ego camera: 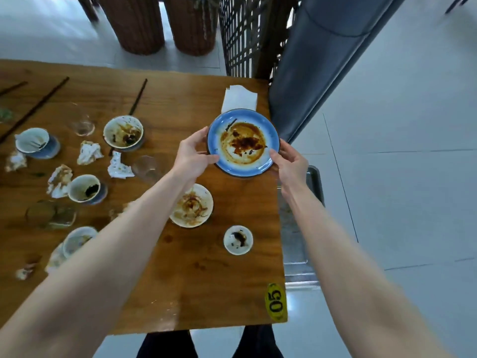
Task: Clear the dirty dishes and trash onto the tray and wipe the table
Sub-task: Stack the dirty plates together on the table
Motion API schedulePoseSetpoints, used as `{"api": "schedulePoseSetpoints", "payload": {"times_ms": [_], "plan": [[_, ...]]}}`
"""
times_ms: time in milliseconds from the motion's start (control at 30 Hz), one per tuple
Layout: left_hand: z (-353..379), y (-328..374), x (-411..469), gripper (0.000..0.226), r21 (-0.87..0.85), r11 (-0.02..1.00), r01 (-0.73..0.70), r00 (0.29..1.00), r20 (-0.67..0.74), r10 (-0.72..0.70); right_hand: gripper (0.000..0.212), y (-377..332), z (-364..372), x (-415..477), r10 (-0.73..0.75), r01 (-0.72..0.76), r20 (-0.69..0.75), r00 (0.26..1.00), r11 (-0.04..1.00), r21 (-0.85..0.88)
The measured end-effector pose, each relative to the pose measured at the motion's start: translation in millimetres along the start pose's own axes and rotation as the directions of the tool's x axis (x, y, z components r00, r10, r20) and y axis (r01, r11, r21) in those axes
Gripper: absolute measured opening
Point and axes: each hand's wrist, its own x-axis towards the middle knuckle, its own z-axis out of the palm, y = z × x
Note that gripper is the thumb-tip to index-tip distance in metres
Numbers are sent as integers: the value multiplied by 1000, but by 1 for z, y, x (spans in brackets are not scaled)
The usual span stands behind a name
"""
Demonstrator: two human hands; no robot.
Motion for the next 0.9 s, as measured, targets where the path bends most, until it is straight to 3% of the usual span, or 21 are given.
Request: {"api": "schedulePoseSetpoints", "payload": {"times_ms": [333,900], "plan": [[97,-22,-55,75,-139,990,30,985,-166,-54,37,-7,-101,19,62,-67,216,974,998,13],[204,-57,-122,71,-131,991,-24,980,-198,-2,38,24,-217,13,80,-64,266,961,996,-65]]}}
